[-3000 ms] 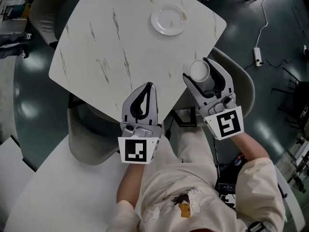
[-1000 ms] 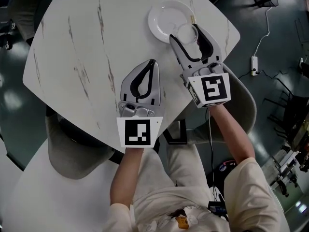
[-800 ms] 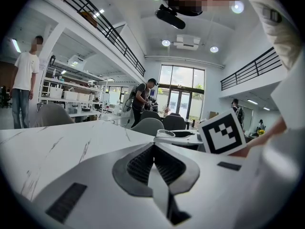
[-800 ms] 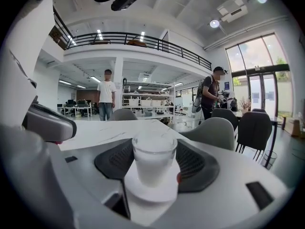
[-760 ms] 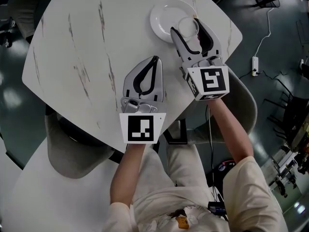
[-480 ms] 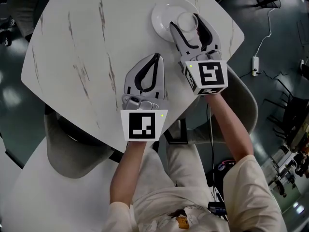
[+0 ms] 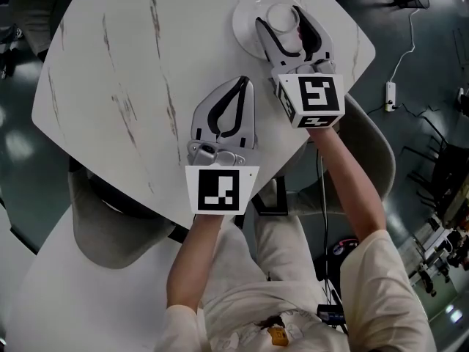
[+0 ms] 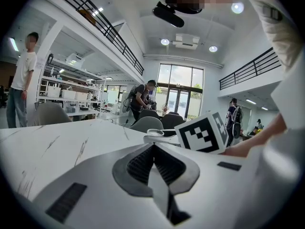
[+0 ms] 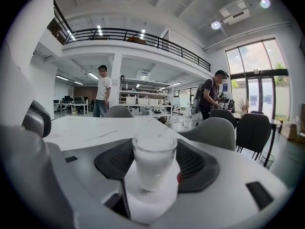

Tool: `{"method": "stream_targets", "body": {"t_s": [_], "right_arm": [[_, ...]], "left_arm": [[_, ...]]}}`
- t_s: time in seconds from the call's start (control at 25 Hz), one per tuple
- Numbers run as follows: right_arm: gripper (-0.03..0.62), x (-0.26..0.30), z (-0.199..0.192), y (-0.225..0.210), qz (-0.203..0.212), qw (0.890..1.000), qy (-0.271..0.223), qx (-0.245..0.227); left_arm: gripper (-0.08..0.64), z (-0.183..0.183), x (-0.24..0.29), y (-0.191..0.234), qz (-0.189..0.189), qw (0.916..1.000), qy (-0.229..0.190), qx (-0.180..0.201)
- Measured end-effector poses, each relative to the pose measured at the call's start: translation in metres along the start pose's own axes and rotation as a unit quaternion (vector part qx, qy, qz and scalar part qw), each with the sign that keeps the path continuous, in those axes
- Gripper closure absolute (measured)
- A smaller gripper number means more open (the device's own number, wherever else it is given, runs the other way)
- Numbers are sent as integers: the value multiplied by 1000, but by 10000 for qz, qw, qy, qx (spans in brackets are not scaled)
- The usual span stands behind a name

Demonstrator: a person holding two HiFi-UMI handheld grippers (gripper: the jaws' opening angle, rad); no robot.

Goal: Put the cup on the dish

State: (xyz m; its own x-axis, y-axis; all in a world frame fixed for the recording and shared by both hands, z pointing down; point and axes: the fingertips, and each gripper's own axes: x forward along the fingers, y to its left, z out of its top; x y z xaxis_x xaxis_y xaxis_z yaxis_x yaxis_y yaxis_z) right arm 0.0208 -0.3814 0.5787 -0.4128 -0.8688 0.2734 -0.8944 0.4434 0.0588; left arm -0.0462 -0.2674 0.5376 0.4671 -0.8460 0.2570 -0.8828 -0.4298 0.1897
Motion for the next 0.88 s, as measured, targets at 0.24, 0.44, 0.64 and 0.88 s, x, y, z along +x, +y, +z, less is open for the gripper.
{"method": "stream_targets", "body": {"t_s": [0.24,0.44,0.64,0.88], "right_arm": [[319,1,-2,-2,9,9999,-3,106],[318,0,-5,0,30,10000,32,66],[261,-3,-7,3,37,9998,60,195],[261,-12,-5,-1,-62,9996,18,269]], "left_arm": [[557,1,1,2,-2,10000,35,-25],[557,2,-1,7,74,9999,4,-72],[557,3,-7,6,57,10000,-36,-17],[557,4,-14,2,41,10000,-45,-34]]}}
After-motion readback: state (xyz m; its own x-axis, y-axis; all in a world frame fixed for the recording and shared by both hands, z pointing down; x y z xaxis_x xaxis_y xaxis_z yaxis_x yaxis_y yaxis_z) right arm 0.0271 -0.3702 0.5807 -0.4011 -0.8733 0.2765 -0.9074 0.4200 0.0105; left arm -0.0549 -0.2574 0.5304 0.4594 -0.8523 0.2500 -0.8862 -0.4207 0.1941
